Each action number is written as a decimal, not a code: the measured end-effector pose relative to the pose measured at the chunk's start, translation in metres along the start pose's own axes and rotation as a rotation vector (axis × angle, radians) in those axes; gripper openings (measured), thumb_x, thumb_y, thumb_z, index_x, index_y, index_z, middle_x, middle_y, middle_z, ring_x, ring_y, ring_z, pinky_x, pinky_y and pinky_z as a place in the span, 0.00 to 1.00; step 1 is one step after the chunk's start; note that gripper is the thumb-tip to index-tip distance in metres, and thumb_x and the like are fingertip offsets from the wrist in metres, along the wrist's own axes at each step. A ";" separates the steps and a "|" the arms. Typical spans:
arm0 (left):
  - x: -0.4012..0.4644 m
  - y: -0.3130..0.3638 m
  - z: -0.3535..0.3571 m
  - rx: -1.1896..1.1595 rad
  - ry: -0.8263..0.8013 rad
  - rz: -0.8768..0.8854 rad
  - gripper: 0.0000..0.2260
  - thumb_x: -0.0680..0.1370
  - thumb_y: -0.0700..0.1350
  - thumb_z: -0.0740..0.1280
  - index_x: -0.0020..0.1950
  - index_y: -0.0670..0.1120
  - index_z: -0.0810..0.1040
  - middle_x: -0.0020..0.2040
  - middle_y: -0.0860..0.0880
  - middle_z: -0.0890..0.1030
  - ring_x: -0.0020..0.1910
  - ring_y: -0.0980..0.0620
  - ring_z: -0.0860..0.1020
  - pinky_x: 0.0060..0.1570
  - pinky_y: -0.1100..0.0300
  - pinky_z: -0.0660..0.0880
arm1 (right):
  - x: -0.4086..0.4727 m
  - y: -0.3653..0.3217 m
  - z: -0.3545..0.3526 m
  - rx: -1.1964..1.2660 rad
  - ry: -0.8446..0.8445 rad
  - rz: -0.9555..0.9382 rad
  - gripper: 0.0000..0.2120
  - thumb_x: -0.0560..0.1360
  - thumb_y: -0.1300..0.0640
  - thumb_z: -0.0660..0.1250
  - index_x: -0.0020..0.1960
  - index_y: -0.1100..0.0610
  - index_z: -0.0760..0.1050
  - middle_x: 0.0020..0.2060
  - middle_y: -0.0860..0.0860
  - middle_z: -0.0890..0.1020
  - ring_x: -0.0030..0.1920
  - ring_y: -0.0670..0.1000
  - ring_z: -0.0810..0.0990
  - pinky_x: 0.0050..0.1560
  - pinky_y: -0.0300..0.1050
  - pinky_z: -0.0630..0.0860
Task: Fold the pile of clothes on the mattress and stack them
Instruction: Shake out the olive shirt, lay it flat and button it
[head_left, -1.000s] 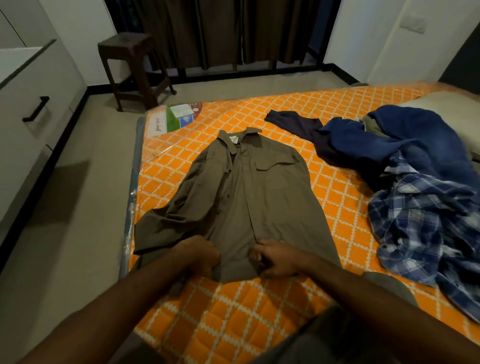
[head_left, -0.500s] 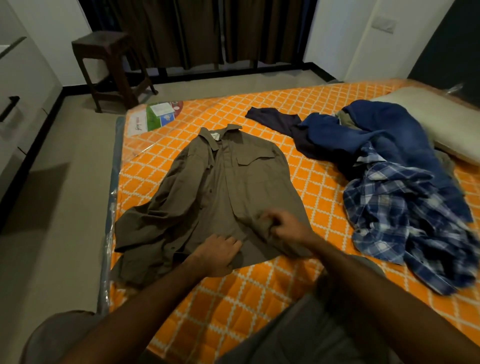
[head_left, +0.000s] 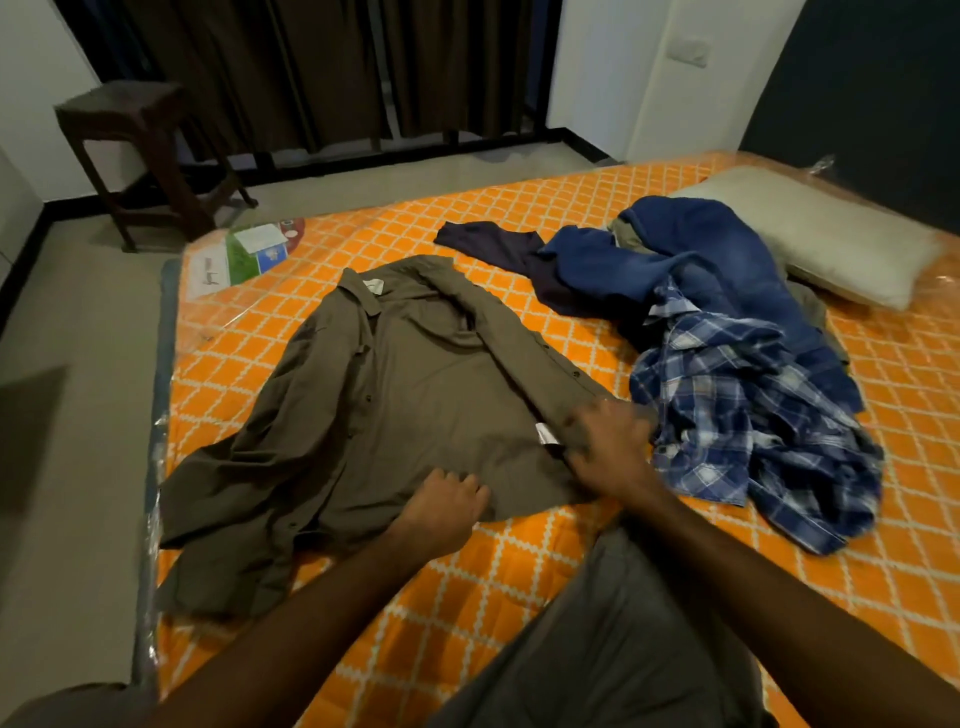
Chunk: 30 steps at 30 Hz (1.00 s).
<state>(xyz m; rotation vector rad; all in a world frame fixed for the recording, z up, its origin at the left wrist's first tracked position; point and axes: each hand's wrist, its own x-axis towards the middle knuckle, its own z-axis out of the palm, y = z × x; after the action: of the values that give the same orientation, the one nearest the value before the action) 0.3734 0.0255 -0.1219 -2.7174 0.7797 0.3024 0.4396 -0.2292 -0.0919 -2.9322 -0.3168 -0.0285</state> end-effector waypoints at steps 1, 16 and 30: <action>0.001 -0.002 0.003 -0.020 0.025 -0.006 0.10 0.68 0.49 0.63 0.48 0.49 0.76 0.44 0.47 0.81 0.38 0.44 0.81 0.37 0.54 0.72 | -0.001 -0.012 0.006 0.027 -0.219 -0.148 0.23 0.72 0.44 0.70 0.64 0.50 0.71 0.61 0.53 0.71 0.65 0.60 0.70 0.61 0.56 0.69; 0.021 -0.052 0.000 -0.752 -0.080 -0.017 0.12 0.80 0.51 0.62 0.48 0.43 0.79 0.43 0.45 0.81 0.45 0.46 0.80 0.44 0.56 0.73 | 0.028 -0.020 0.003 0.557 -0.698 -0.228 0.15 0.71 0.73 0.66 0.54 0.62 0.81 0.49 0.54 0.82 0.49 0.52 0.81 0.49 0.42 0.78; 0.081 -0.041 0.020 -0.443 -0.105 -0.189 0.34 0.79 0.61 0.60 0.81 0.63 0.46 0.83 0.52 0.44 0.81 0.44 0.42 0.76 0.36 0.50 | 0.070 0.096 0.043 0.091 -0.238 0.307 0.40 0.67 0.34 0.75 0.70 0.54 0.65 0.67 0.54 0.70 0.68 0.60 0.67 0.68 0.60 0.64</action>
<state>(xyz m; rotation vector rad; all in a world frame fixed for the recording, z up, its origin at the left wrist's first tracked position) 0.4601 0.0267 -0.1542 -3.1228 0.4638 0.6340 0.5287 -0.2987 -0.1491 -2.8600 0.0993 0.3697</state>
